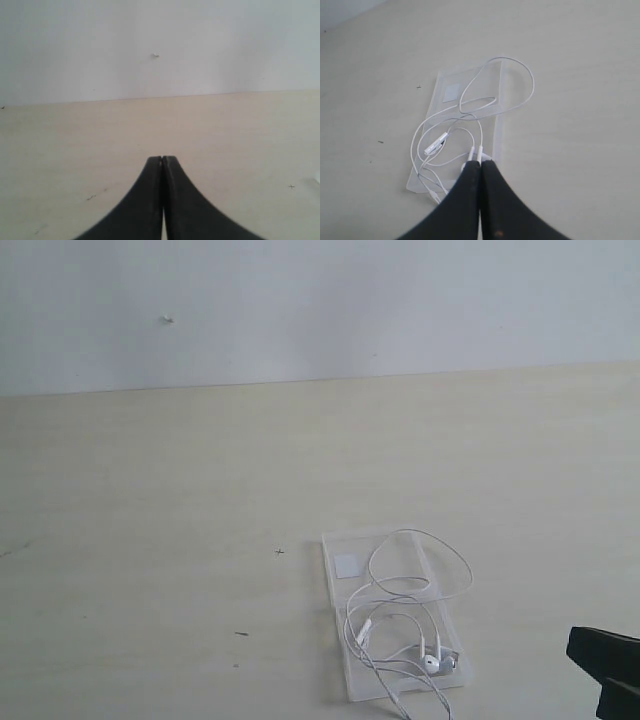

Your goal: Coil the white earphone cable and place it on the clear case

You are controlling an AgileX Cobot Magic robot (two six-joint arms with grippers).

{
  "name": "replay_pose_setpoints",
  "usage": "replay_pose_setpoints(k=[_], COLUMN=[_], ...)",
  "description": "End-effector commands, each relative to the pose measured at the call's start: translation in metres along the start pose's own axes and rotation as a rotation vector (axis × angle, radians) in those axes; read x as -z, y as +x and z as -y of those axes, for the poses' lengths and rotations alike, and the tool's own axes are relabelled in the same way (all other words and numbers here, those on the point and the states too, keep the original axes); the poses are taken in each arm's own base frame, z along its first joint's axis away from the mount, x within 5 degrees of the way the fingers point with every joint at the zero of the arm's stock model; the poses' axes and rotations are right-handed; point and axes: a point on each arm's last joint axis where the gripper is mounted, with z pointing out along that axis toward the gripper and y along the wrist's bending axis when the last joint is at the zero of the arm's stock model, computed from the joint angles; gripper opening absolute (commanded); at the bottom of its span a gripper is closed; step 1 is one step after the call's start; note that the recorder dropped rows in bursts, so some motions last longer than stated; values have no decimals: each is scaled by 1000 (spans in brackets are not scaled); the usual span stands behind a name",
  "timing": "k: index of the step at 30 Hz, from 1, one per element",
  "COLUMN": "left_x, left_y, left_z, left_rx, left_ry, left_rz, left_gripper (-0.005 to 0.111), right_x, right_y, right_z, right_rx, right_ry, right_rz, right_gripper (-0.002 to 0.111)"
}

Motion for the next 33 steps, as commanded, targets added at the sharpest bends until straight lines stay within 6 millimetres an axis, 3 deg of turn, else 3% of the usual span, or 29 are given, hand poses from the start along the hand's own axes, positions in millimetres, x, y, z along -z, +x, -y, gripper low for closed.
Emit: replay_pose_setpoints(k=[1, 9, 33], left_x=[0, 2, 2], left_y=[1, 14, 15], left_z=[1, -11, -11], left_rx=[10, 190, 194], left_ry=[4, -135, -140], left_rz=[-4, -129, -142], left_gripper=[0, 0, 0], right_x=[0, 0, 0], right_y=[1, 1, 1], right_z=[0, 0, 0], right_rx=[4, 4, 4], right_ry=[-6, -6, -6], right_rz=[6, 6, 6], right_gripper=[0, 0, 0])
